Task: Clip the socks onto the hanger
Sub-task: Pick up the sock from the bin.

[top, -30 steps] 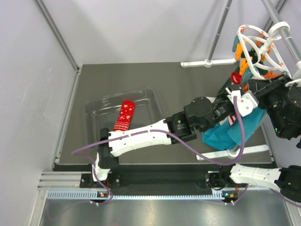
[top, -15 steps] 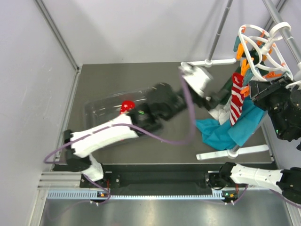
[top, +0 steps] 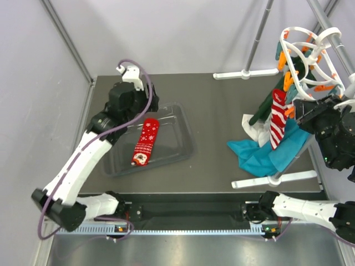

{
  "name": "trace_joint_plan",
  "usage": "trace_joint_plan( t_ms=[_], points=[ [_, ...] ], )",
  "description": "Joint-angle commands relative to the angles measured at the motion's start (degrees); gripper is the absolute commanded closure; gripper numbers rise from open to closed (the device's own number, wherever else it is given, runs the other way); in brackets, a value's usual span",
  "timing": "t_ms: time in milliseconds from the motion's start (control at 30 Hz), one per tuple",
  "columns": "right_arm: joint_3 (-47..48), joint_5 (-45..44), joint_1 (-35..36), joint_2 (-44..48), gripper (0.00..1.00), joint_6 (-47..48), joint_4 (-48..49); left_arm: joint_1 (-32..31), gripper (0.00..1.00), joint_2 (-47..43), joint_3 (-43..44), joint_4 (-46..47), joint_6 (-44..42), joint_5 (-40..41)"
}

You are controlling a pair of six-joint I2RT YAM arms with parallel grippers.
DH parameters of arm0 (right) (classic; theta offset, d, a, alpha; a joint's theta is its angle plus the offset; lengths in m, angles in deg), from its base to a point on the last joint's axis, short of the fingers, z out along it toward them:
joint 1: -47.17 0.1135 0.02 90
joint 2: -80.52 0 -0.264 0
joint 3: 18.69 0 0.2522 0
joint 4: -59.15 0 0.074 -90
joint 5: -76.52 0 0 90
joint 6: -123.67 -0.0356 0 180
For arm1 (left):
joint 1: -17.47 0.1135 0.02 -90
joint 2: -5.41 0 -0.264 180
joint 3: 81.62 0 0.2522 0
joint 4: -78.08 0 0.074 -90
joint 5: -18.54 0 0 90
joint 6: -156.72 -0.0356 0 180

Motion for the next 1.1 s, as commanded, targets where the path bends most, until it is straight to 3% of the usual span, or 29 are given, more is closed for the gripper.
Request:
trace_joint_plan(
  t_ms=[0,233,467,600,733,1067],
  points=[
    [-0.43,0.97,-0.4,0.76,1.0,2.37,1.39,5.1,0.28,5.37,-3.92,-8.77,3.63,-1.57],
    [-2.45,3.34,-0.4,1.55,1.0,2.2,1.21,6.07,0.27,2.49,-15.6,-8.86,13.99,2.38],
    [-4.91,5.02,-0.41,2.08,1.0,1.59,2.09,7.04,0.25,-0.95,-23.87,-10.35,32.68,7.64],
    [-4.47,5.54,-0.41,2.16,1.0,1.58,1.92,8.53,0.19,1.59,-21.51,-15.17,44.3,10.03],
    [-4.12,5.37,-0.4,2.6,1.0,1.41,1.65,13.52,0.18,10.71,-15.1,-24.14,56.95,6.44],
    [-3.86,5.72,-0.41,2.34,1.0,1.23,1.21,15.65,0.27,22.16,-12.36,-28.01,72.44,-0.42]
  ],
)
